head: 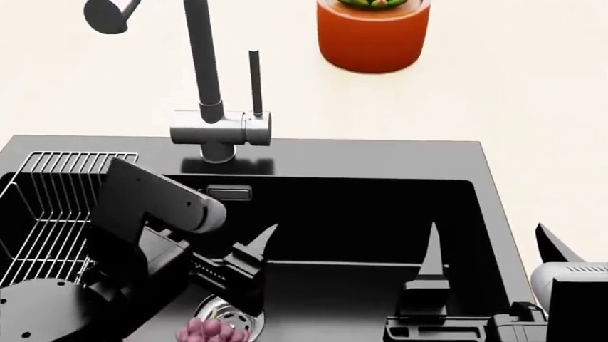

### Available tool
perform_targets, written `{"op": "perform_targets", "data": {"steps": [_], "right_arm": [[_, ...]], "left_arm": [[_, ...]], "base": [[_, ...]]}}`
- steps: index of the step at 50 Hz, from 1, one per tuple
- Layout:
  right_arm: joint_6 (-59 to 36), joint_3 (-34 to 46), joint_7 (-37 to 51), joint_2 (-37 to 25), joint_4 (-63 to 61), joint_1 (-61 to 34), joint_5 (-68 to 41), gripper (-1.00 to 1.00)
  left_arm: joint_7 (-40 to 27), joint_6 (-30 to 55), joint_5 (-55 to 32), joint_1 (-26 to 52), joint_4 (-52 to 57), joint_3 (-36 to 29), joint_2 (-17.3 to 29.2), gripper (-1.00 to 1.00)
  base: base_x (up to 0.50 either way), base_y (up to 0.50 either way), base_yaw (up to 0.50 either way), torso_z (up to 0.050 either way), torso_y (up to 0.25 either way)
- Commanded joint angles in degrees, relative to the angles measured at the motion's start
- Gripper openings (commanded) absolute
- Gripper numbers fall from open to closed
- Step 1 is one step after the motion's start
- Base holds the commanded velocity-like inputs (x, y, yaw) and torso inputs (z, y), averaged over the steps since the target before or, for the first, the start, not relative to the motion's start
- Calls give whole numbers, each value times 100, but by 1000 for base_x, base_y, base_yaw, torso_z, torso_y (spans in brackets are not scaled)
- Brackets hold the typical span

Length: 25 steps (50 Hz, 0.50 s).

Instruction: There is a mixed pile of frozen fruits and vegetables on the counter. Locate all the frozen vegetables and place the items in a bowl on the counter. Take all the frozen fruits and defrost them in a running sink.

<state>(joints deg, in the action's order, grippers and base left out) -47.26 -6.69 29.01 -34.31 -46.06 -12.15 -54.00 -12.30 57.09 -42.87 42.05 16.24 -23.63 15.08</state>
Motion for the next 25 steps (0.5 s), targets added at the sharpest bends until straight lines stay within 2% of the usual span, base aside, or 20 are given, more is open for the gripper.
{"op": "perform_targets", "data": {"steps": [1,7,12,21,25], "right_arm": [[30,44,-4,-6,28,0,29,100],[60,62,11,3,-2,-13,40,100],[93,72,8,9,-1,-13,58,100],[91,111,40,4,-47,-45,41,100],[133,119,64,24,-86,-54,76,100]], "left_arm": [[-934,762,-667,-237,1774,938,576,100],[-972,284,-622,-1051,2033,1538,943,100],[-949,-151,-283,-1649,2350,1674,1267,100],[-821,-1193,5,-2802,2142,2450,1316,100],[-804,-1158,-32,-2877,2208,2550,1461,100]], "base": [[0,0,0,0,0],[0,0,0,0,0],[0,0,0,0,0],[0,0,0,0,0],[0,0,0,0,0]]}}
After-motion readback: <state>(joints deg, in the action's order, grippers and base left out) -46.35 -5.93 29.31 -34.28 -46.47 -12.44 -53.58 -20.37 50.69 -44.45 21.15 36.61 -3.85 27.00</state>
